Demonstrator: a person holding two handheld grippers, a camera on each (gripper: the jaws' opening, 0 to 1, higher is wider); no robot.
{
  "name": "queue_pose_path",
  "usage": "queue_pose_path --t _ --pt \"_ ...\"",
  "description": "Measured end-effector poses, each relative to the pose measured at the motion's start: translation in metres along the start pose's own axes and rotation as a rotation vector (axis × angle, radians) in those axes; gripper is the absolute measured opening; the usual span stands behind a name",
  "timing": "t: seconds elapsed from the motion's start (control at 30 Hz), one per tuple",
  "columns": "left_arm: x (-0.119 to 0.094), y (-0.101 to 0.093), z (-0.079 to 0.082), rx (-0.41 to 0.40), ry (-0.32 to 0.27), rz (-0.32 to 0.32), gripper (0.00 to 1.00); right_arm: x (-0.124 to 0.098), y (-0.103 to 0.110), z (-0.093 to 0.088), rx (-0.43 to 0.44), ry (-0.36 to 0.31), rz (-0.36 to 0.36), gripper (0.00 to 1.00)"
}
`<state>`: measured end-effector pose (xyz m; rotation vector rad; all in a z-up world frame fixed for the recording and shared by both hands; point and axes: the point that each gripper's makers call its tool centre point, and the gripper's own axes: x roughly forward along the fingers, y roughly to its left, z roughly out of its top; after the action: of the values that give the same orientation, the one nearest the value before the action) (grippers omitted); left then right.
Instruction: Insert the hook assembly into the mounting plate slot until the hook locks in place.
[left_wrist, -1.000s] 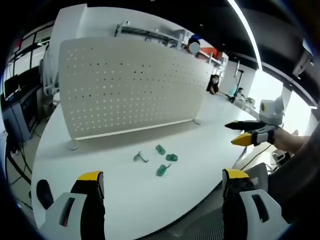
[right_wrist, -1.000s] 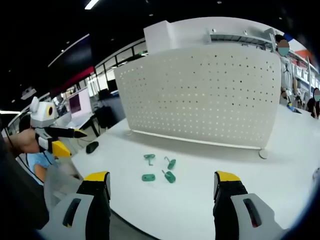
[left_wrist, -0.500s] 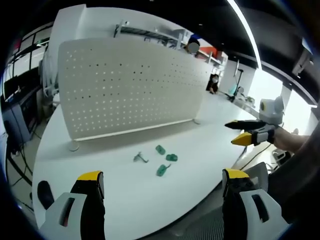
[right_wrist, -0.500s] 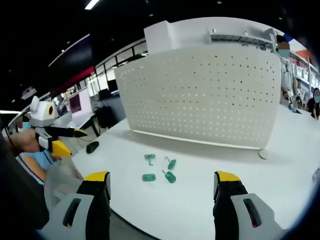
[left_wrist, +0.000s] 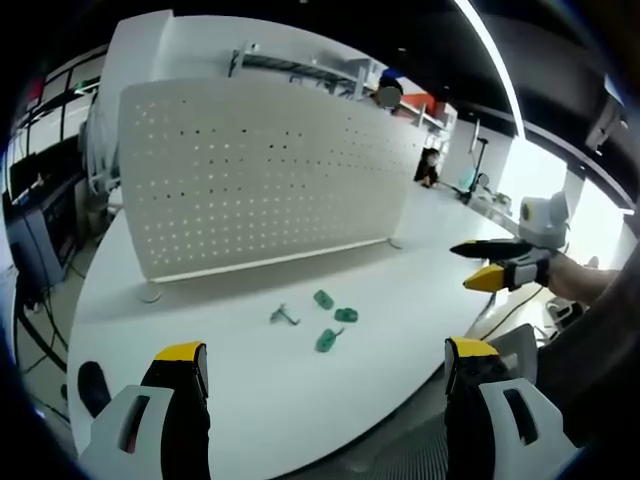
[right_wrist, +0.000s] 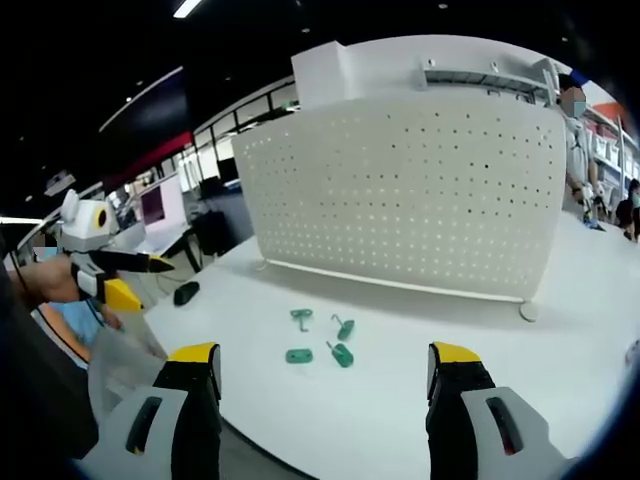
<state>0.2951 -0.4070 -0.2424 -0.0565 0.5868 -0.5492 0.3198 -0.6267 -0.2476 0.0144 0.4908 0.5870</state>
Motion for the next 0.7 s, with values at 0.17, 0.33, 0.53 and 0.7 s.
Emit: queue_pose_path --t 0.17,0.33,0.53,0.7 --pt "-0.0002 0.0002 -0.0009 0.0 0.002 0.0 1.0 0.0005 0.0001 -0.0018 -0.002 0.009 0.002 0.86" --pt "-0.0016 0.0007 -0.0019 -0.006 -0.004 0.004 1.0 -0.0008 -0.0021 -0.0029 -0.004 0.007 -0.005 0.86" --pt "-0.0035 0.0016 -0.0005 -0.008 -0.005 0.012 1.0 -0.0029 -0.0045 -0.0028 0.004 0.009 -0.009 0.86" --pt "-0.0044 0.0014 0.004 -0.009 -0.011 0.012 1.0 -0.0033 -0.0045 0.0 0.003 0.009 -0.009 0.86"
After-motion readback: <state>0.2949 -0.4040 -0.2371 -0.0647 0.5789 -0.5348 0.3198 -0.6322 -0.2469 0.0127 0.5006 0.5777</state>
